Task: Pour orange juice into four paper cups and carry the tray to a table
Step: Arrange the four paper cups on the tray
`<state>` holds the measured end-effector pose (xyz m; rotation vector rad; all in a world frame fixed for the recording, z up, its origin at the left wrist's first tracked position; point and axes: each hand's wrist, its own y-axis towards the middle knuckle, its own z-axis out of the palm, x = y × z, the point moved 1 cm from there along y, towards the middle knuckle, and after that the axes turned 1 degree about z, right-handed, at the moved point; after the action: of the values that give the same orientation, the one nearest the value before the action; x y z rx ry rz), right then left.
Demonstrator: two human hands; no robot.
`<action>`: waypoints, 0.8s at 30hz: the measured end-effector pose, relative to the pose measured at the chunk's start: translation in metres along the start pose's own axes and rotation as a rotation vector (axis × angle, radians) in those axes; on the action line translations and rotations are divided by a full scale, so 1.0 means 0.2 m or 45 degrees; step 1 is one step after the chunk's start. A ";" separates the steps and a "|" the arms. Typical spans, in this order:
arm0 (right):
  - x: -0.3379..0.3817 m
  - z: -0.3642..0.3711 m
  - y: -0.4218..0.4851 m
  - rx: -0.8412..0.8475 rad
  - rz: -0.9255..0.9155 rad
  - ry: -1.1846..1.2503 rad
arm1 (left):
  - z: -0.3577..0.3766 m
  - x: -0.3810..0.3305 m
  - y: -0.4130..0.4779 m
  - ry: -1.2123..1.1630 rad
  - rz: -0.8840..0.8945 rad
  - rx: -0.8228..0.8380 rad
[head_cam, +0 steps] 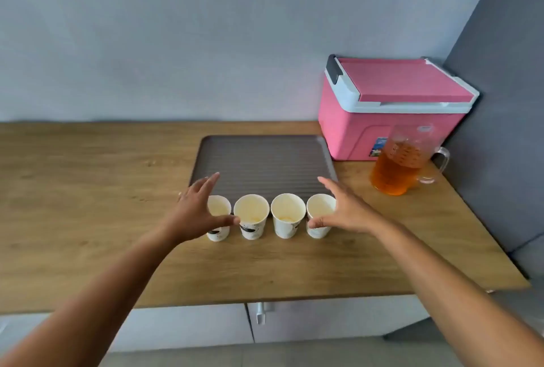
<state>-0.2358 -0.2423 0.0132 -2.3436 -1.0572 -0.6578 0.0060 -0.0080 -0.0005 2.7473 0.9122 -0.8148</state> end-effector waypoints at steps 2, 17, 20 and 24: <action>-0.03 0.03 0.00 -0.031 0.038 0.069 | 0.05 0.05 -0.01 -0.054 -0.044 0.015; -0.15 0.26 -0.06 -0.378 0.146 0.348 | 0.21 0.21 -0.05 -0.562 -0.095 -0.205; -0.12 0.22 -0.06 -0.445 0.177 0.364 | 0.15 0.22 -0.02 -0.609 -0.062 -0.194; -0.06 0.14 0.01 -0.576 0.188 0.402 | 0.06 0.21 0.07 -0.638 -0.038 -0.195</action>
<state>-0.2342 -0.2332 -0.0156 -2.5357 -0.6353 -1.2659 0.0365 -0.0003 -0.0338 2.2409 0.8627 -1.2965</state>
